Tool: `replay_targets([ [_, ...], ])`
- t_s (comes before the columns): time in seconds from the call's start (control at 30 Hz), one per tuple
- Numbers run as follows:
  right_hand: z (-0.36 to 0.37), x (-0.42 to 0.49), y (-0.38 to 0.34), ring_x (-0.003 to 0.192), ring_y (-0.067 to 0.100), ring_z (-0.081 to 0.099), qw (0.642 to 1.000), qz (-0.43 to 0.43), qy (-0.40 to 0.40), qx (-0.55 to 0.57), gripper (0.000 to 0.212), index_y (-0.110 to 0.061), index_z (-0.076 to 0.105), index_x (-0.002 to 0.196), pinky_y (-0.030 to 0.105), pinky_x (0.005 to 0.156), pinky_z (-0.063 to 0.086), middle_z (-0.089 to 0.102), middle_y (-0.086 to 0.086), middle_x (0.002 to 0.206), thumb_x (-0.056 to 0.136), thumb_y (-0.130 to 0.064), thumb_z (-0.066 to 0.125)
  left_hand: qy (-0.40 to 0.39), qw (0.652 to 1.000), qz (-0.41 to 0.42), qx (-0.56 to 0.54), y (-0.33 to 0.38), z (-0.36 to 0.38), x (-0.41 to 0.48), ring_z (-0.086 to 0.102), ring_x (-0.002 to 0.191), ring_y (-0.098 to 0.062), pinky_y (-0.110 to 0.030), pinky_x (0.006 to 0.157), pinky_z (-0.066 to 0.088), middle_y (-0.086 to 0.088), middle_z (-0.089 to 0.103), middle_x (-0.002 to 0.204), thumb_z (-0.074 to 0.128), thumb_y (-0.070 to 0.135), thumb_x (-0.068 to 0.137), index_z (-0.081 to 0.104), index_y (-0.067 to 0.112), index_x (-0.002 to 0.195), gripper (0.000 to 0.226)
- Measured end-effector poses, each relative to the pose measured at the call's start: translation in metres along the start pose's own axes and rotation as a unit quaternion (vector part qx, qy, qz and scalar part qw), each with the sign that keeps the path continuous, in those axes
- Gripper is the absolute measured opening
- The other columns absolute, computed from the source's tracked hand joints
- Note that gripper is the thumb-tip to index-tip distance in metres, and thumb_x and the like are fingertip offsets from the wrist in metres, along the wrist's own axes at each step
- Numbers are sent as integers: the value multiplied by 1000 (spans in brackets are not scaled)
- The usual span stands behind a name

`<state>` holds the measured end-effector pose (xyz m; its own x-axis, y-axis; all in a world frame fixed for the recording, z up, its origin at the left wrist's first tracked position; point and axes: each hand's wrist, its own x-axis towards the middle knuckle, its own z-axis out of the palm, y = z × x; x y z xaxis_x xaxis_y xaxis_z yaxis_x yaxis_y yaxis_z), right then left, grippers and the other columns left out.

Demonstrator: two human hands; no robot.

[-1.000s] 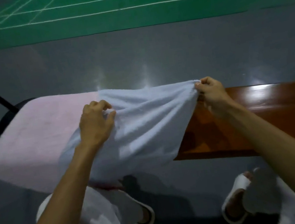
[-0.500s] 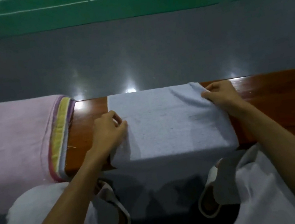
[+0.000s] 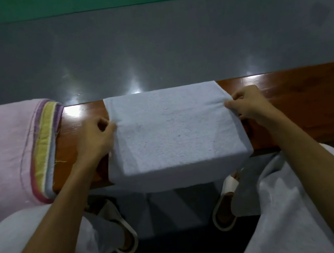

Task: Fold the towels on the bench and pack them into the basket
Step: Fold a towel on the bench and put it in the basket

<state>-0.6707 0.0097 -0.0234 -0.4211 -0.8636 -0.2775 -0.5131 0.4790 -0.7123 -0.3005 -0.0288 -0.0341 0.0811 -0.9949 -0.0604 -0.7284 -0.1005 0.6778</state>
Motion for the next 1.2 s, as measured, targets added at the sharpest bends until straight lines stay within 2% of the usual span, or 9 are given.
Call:
replay_targets([
  [0.17, 4, -2, 2, 101, 24, 64, 998, 13, -19, 61, 15, -12, 58, 107, 32, 73, 55, 62, 6, 109, 97, -19, 68, -37, 988, -87, -120, -5, -13, 9, 63, 94, -27, -27, 70, 48, -8, 63, 99, 65, 30, 100, 62, 8, 111, 25],
  [0.27, 3, -8, 5, 99, 17, 64, 995, -15, -54, 86, 57, -22, 47, 135, 29, 71, 56, 57, -9, 111, 88, -9, 77, -63, 983, -110, -131, -12, -15, 6, 61, 97, -23, -29, 72, 47, 0, 59, 111, 78, 27, 91, 55, 18, 124, 41],
  [0.33, 3, -12, 6, 99, 14, 64, 991, -59, -77, 88, 65, -27, 48, 141, 29, 74, 57, 56, -15, 115, 87, -5, 77, -70, 984, -81, -143, -14, -18, 2, 59, 99, -18, -29, 76, 48, 4, 55, 119, 79, 20, 89, 53, 25, 132, 51],
  [0.43, 4, -14, 5, 106, 15, 64, 990, -93, -70, 75, 43, -20, 67, 127, 35, 86, 59, 64, -8, 119, 89, -4, 75, -111, 983, -28, -146, -18, -18, 1, 59, 114, -16, -27, 82, 51, 6, 58, 133, 77, 15, 90, 63, 30, 132, 47],
  [0.57, -1, -12, 3, 96, 8, 68, 990, -128, -32, 54, 26, -20, 73, 111, 17, 70, 60, 69, -10, 103, 88, -6, 76, -117, 983, 11, -142, -25, -20, -1, 66, 108, -14, -25, 80, 55, 4, 68, 118, 73, 16, 93, 69, 26, 127, 36],
  [0.73, -8, -26, 10, 86, -4, 67, 983, -169, 33, 65, 23, -22, 72, 108, 13, 63, 57, 65, -18, 99, 88, -11, 78, -56, 987, -6, -149, -42, -25, -5, 68, 100, -8, -26, 79, 56, 7, 73, 113, 74, 19, 93, 72, 24, 126, 33],
  [0.9, -17, -28, 17, 99, 11, 69, 977, -204, 65, 25, 28, -16, 73, 116, 29, 83, 60, 71, 0, 115, 88, -18, 79, -12, 992, 51, -118, -34, -25, -17, 66, 92, 1, -21, 74, 54, 20, 68, 100, 74, 23, 93, 73, 29, 120, 27],
  [1.0, -13, -27, 21, 94, 11, 69, 964, -243, 88, -65, 25, -13, 76, 114, 21, 83, 56, 74, 3, 111, 89, -14, 77, 32, 992, 84, -93, -35, -23, -20, 69, 92, -3, -27, 75, 59, 11, 73, 103, 74, 30, 94, 77, 25, 115, 22],
  [1.2, -8, -35, 30, 86, 17, 69, 947, -264, 130, -128, 19, -14, 80, 110, 35, 80, 58, 78, 6, 105, 92, -16, 74, 57, 991, 92, -80, -35, -28, -26, 71, 81, -10, -38, 73, 63, 3, 77, 92, 78, 31, 90, 80, 24, 96, 9],
])
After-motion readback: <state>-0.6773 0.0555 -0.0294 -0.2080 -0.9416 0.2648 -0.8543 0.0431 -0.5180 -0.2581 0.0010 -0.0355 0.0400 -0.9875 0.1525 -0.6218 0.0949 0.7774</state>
